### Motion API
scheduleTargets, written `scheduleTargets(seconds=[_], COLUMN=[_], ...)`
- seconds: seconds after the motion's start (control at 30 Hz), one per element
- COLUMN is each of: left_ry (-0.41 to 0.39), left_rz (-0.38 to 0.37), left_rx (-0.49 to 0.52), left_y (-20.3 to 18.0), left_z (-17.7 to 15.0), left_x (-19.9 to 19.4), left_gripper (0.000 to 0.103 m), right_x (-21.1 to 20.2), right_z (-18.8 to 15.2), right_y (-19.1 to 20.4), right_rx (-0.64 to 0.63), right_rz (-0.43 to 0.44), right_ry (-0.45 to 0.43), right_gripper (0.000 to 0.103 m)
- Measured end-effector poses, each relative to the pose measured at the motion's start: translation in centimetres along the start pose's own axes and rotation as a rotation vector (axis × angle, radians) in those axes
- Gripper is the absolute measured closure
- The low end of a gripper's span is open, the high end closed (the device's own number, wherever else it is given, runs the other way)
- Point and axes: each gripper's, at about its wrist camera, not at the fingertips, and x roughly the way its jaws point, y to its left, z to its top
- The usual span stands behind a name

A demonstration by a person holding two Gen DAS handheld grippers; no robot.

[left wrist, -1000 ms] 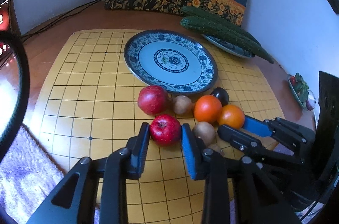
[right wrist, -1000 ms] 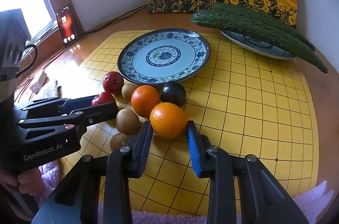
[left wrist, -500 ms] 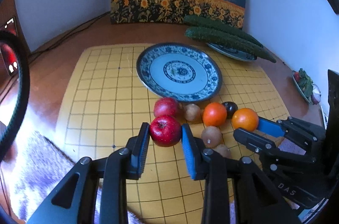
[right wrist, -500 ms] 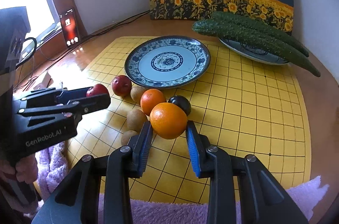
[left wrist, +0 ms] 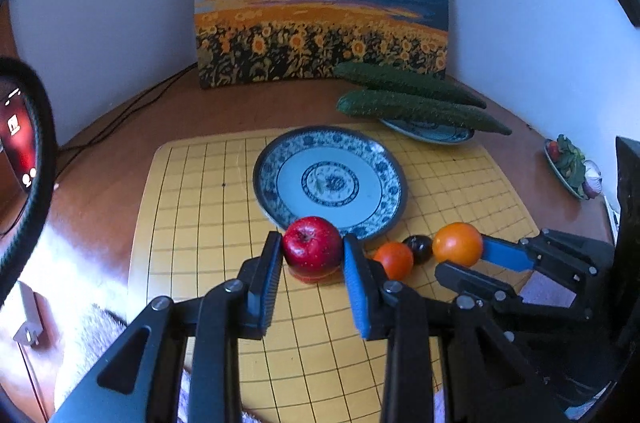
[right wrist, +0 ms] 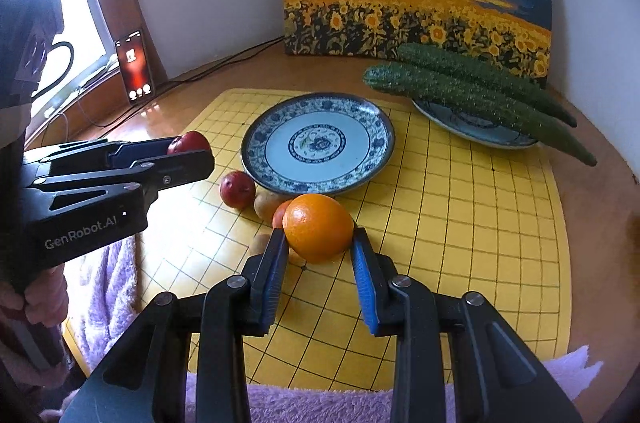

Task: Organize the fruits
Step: 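Lift the red apple with the left tool while the right tool carries the orange over the plate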

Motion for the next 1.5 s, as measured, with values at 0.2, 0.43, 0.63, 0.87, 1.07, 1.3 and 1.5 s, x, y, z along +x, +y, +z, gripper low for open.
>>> scheduleTargets(seconds=[0.2, 0.43, 0.63, 0.87, 1.07, 1.3, 1.5], left_ry=[-0.017, -0.023, -0.01, 0.016, 0.037, 0.062, 0.072], left_rz=[0.015, 0.018, 0.013, 0.004, -0.005, -0.011, -0.021], left_rx=[0.016, 0.022, 0.027, 0.025, 0.017, 0.004, -0.008], left_y=[-0.1, 0.0, 0.0, -0.1, 0.2, 0.7, 0.8], left_z=[1.5, 3.4, 4.9, 6.2, 6.7, 6.7, 6.7], left_x=[0.3, 1.4, 3.9, 7.3, 9.5, 10.9, 11.5], left_gripper=[0.071, 0.071, 0.071, 0.071, 0.071, 0.071, 0.071], right_x=[-0.1, 1.0, 3.1, 6.3, 8.6, 10.2, 10.8], right_z=[1.5, 3.9, 5.6, 7.0, 7.5, 7.5, 7.6], right_y=[-0.4, -1.0, -1.8, -2.9, -3.7, -4.0, -4.1], right_rx=[0.001, -0.01, 0.004, 0.029, 0.044, 0.061, 0.075], right_rz=[0.007, 0.001, 0.005, 0.015, 0.021, 0.034, 0.044], right_ry=[-0.008, -0.003, 0.0, 0.016, 0.025, 0.031, 0.03], right_gripper=[0.07, 0.07, 0.07, 0.07, 0.07, 0.07, 0.07])
